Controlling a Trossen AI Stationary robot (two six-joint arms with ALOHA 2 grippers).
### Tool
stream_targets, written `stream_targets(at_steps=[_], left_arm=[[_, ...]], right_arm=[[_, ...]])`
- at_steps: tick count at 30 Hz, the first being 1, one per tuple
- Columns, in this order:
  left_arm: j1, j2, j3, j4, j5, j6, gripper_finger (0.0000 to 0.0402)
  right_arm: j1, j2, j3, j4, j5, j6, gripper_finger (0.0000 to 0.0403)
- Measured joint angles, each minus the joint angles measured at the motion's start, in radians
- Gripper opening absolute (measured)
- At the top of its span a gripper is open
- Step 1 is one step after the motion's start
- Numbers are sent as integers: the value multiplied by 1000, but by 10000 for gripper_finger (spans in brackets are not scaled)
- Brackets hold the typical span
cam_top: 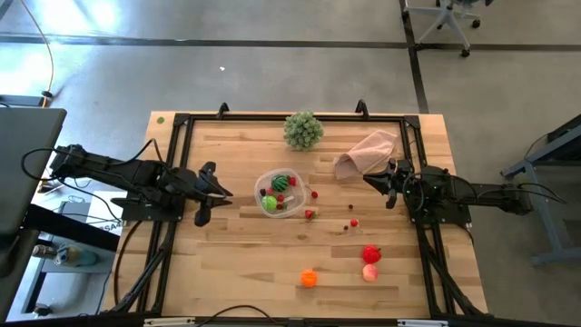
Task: Pick and placing Produce into tupperware
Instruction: Put the red cherry into the transparent bin
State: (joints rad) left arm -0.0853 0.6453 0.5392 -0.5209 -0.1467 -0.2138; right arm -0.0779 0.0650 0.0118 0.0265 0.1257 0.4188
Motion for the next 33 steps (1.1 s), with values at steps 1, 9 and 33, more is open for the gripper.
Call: stream_targets(at_steps=[1,9,33], left_arm=[[0,0,0,0,0,0,102],[0,0,0,0,0,0,102],[0,0,1,-1,0,-1,101]], right_arm=[[0,0,0,0,0,0,30],[0,0,-1,22,66,0,30],[0,92,315,-24,119,-401,52]])
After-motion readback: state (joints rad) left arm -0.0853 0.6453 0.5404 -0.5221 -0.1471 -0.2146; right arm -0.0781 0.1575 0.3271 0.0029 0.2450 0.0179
